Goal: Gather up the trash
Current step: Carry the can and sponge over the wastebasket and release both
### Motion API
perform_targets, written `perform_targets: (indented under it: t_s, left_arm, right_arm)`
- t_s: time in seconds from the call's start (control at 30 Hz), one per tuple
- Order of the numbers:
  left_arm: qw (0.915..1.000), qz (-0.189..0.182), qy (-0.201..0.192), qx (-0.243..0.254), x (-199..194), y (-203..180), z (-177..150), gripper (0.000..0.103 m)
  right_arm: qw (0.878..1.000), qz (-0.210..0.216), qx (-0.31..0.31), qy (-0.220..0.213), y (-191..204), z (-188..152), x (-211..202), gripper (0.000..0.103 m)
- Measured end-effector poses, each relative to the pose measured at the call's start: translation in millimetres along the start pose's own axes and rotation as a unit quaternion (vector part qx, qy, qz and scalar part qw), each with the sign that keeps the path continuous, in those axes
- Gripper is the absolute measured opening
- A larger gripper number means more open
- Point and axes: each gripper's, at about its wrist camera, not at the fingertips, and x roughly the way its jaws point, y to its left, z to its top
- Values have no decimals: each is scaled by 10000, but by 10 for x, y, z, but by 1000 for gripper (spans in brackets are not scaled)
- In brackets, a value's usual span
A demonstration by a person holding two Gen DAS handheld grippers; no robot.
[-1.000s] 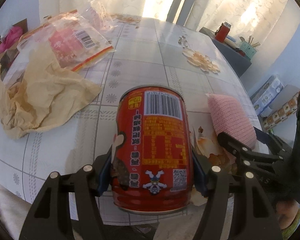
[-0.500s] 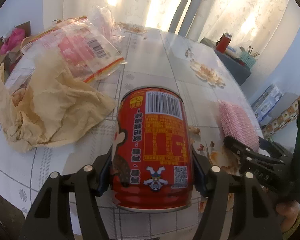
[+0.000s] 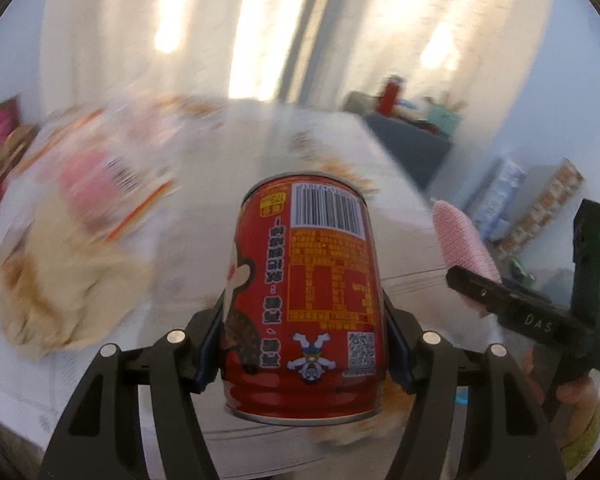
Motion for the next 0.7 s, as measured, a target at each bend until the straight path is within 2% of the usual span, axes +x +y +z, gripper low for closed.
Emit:
perform_targets:
  t_s: [0.1,0.2,0.33,0.4,0.43,0.5,0.6,0.67,0.7]
  left_arm:
    - [9971,-612,-42,456,46,-532,135,64]
    - [9892,-1216,94,814,147,-1015,214,64]
    - [9678,-2118,599,1217,414,-1803,248,64]
    - [9584,-2375,986,1241,603,-2124,234,64]
    - [9522,-2501,1202,1280,732,-2334,199,64]
    - [9443,-2571,1523,1377,931,-2603,126,64]
    - [9288,-2600,2225,1422,1370,-3015,-91,64]
    - [9197,-2445,2633,1580,1721,-3293,-305,64]
    - [9181,-2321,2759,1645,1862,-3379,-411,64]
  right_arm:
    - [9983,-306,422,-259,-448,-44,-358,76]
    - [9923,-702,929,-412,-948,-160,-682,76]
    - [9729,-1255,1897,-412,-1753,-505,-1032,76]
    - [9622,-1372,2328,-325,-2049,-690,-1094,76]
    - [9532,-1420,2658,-260,-2280,-849,-1127,76]
    - [9391,-1471,3102,-133,-2575,-1079,-1118,76]
    - [9212,-1384,3636,1,-2889,-1348,-973,76]
    - [9083,-1254,3989,111,-3113,-1514,-852,76]
    - [9034,-1217,4108,192,-3178,-1578,-757,76]
